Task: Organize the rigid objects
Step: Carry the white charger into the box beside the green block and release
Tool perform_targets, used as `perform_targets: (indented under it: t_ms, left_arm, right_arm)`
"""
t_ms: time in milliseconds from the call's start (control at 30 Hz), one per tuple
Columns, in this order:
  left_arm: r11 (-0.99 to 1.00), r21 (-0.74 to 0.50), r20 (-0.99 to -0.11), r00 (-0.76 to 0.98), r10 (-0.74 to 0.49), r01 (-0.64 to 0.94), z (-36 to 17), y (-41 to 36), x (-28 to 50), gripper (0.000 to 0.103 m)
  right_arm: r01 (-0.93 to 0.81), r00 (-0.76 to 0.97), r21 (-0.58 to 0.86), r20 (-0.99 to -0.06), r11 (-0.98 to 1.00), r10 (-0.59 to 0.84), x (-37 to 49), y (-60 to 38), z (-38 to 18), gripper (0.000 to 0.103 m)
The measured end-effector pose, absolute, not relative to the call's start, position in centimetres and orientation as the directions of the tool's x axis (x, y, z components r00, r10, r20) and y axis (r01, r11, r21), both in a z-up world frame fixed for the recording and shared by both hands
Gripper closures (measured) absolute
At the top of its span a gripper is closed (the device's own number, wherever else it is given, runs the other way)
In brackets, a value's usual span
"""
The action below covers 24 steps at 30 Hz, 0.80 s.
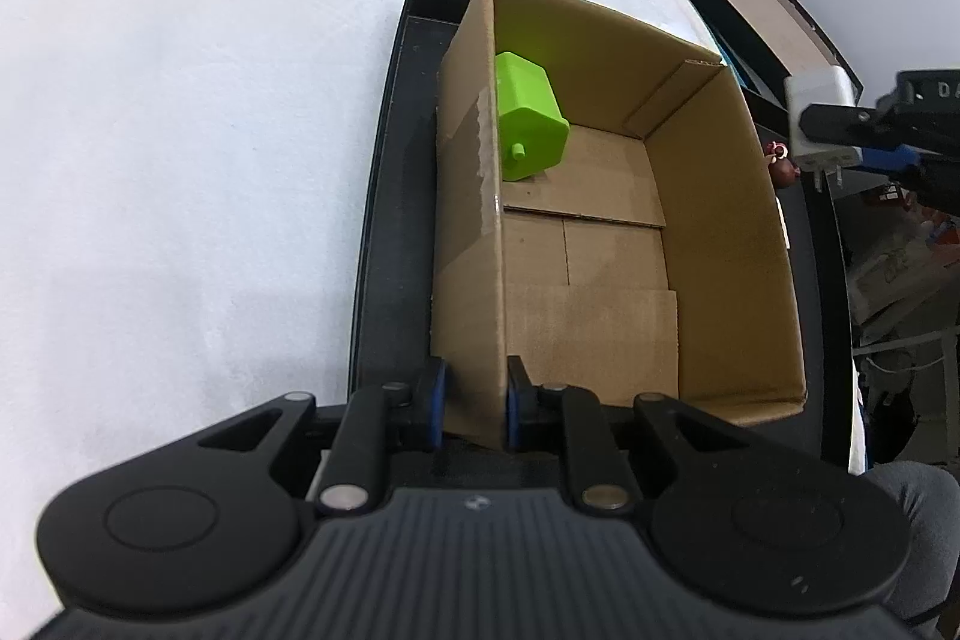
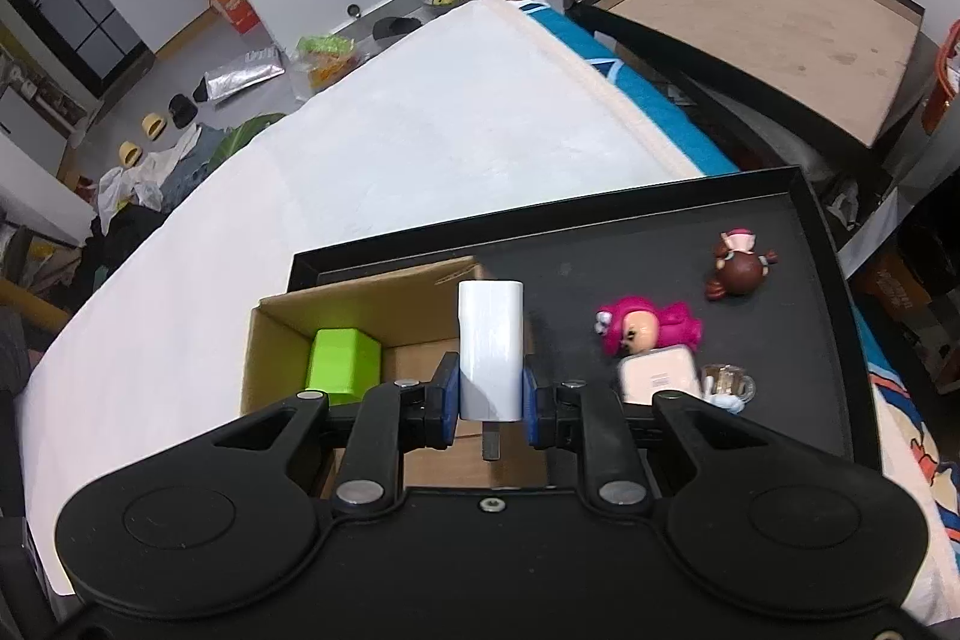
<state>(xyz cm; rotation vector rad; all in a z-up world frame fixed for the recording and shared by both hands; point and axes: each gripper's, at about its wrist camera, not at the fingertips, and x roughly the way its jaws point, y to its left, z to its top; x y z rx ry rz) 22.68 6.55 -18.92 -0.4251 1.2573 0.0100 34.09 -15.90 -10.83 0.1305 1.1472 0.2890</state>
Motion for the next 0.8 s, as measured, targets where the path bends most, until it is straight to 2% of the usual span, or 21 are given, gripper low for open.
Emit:
perform_targets:
  t_ms: [800]
  left_arm:
    - [0.915,-0.328,-0.915,0.319,-0.246,-0.234,-19.2,6.9,22.8,0.085]
  right_arm:
    - [-0.243,0.312,0.191,-0.913,0.951,0.263,34.7,-8.6,-13.6,0.082]
